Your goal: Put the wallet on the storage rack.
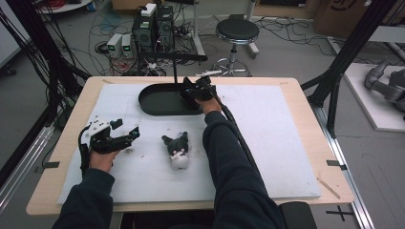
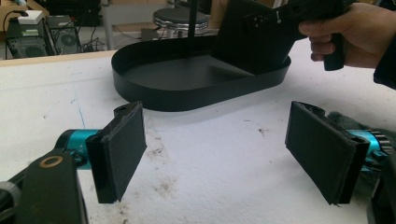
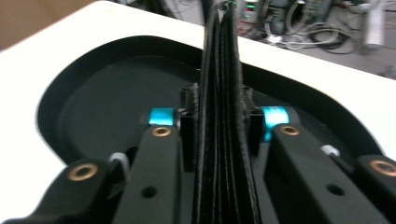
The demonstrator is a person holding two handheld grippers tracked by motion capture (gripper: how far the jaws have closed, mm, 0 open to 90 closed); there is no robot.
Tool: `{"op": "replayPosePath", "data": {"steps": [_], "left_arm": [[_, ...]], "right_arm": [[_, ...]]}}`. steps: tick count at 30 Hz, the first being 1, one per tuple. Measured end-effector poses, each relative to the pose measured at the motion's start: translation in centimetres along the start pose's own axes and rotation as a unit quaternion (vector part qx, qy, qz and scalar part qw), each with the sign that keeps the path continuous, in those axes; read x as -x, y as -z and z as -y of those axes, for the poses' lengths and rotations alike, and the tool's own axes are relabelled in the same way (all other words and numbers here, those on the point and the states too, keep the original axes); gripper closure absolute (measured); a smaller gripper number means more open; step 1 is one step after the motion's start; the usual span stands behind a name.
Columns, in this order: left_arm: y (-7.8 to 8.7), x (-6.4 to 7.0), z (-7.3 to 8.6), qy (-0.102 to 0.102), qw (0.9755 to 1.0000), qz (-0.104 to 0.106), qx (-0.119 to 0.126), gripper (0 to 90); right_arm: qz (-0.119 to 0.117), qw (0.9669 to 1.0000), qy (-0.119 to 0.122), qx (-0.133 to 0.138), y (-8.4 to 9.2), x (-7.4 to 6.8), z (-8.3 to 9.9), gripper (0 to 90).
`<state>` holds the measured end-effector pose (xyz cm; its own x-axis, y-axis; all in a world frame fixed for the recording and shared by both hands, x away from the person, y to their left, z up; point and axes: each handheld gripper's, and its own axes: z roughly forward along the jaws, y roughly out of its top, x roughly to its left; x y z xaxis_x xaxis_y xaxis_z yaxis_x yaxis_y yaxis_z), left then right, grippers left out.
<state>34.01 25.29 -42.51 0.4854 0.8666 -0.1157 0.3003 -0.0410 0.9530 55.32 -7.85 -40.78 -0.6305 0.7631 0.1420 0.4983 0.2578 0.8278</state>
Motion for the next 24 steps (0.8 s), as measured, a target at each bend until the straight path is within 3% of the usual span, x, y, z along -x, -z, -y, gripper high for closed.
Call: {"op": "replayPosePath", "data": {"steps": [1,2,3,4,5,10,11,14,16,23,24], "left_arm": [[0.1,0.0,0.0,0.001,1.0000,-0.001,0.001,20.2],[0.1,0.0,0.0,0.001,1.0000,-0.001,0.001,20.2],[0.2,-0.2,0.0,0.004,1.0000,-0.002,0.002,20.2],[0.2,-0.2,0.0,0.004,1.0000,-0.002,0.002,20.2],[0.2,-0.2,0.0,0.006,1.0000,-0.002,0.002,20.2],[0.3,-0.2,0.0,0.009,1.0000,-0.002,0.003,20.2],[0.3,-0.2,0.0,0.009,0.9999,-0.002,0.004,20.2],[0.3,-0.2,0.0,0.009,1.0000,-0.002,0.003,20.2],[0.2,-0.2,0.0,0.010,0.9999,-0.001,0.003,20.2],[0.2,-0.2,0.0,0.010,0.9999,-0.002,0.003,20.2],[0.2,-0.2,0.0,0.010,0.9999,-0.002,0.003,20.2]], "right_arm": [[0.022,0.9997,-0.004,-0.005,0.3,0.3,-0.1,64.7],[0.022,0.9997,-0.004,-0.005,0.3,0.3,-0.1,64.7],[0.054,0.9983,0.005,-0.020,0.7,0.8,-0.1,63.0],[0.054,0.9983,0.005,-0.020,0.7,0.8,-0.1,63.0],[0.076,0.9964,0.007,-0.036,1.1,1.3,-0.1,64.5],[0.076,0.9960,-0.017,-0.044,1.4,1.8,-0.1,69.7],[0.060,0.9968,-0.043,-0.032,1.5,1.9,-0.1,74.5],[0.040,0.9973,-0.059,-0.020,1.4,1.8,-0.1,76.8],[0.034,0.9979,-0.052,-0.015,1.3,1.5,-0.2,77.4],[-0.025,0.9968,-0.076,0.007,0.4,0.5,0.0,77.6],[-0.025,0.9968,-0.076,0.007,0.4,0.5,0.0,77.6]]}}
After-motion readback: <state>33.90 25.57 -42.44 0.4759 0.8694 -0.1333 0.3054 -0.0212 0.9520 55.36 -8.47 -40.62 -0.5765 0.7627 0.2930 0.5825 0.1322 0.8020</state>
